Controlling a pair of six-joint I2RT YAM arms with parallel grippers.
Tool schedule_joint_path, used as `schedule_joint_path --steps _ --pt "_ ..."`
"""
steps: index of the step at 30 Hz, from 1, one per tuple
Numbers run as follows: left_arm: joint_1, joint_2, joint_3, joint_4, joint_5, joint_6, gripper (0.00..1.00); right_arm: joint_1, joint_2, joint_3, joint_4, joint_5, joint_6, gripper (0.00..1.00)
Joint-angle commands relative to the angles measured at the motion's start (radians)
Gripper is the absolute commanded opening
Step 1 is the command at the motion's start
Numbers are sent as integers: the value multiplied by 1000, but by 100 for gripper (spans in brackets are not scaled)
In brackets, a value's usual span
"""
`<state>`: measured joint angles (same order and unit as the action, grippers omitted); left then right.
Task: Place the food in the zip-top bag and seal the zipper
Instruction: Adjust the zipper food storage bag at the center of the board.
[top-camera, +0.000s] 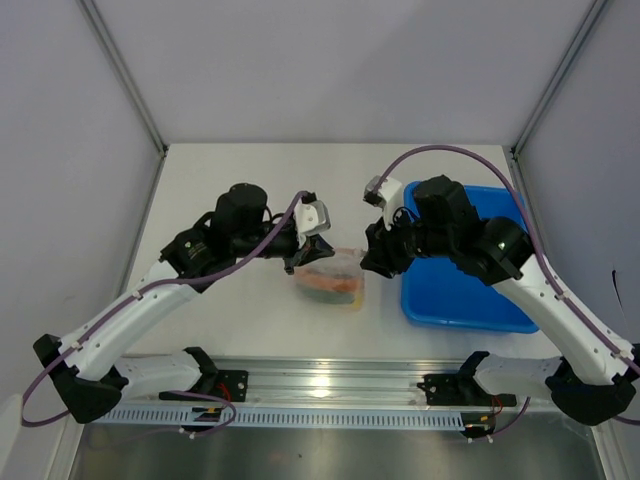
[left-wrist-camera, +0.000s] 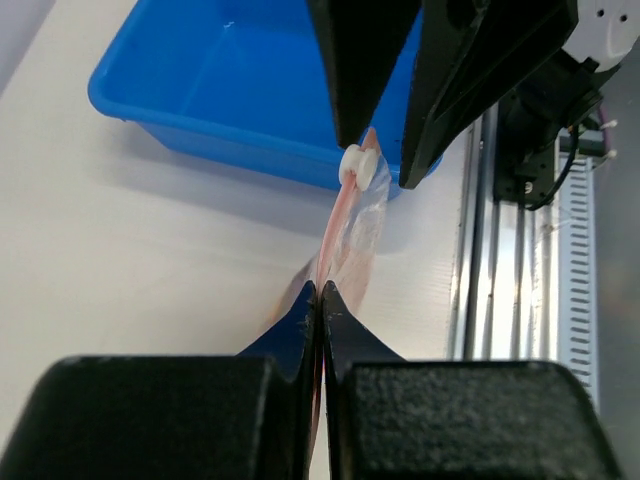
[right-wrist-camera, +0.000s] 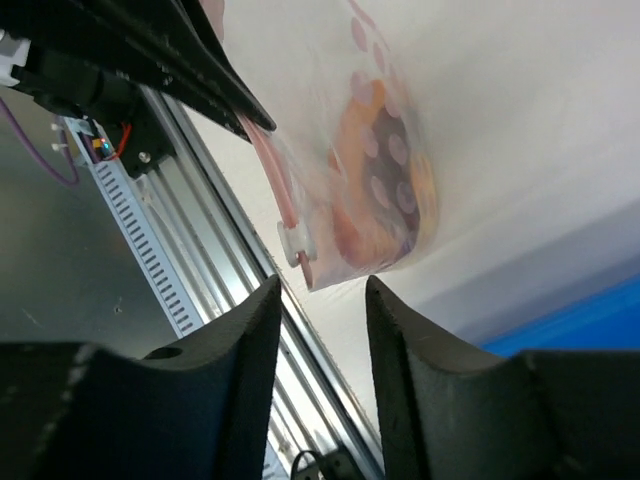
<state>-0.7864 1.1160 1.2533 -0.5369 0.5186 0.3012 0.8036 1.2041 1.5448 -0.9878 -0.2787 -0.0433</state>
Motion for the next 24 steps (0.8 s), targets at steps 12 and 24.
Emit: schedule_joint_path --steps 12,24 --pt "6 4 43 58 43 -220 1 -58 -147 -336 498 -220 181 20" --pt "6 -18 46 28 49 -220 0 -127 -213 -426 609 -189 207 29"
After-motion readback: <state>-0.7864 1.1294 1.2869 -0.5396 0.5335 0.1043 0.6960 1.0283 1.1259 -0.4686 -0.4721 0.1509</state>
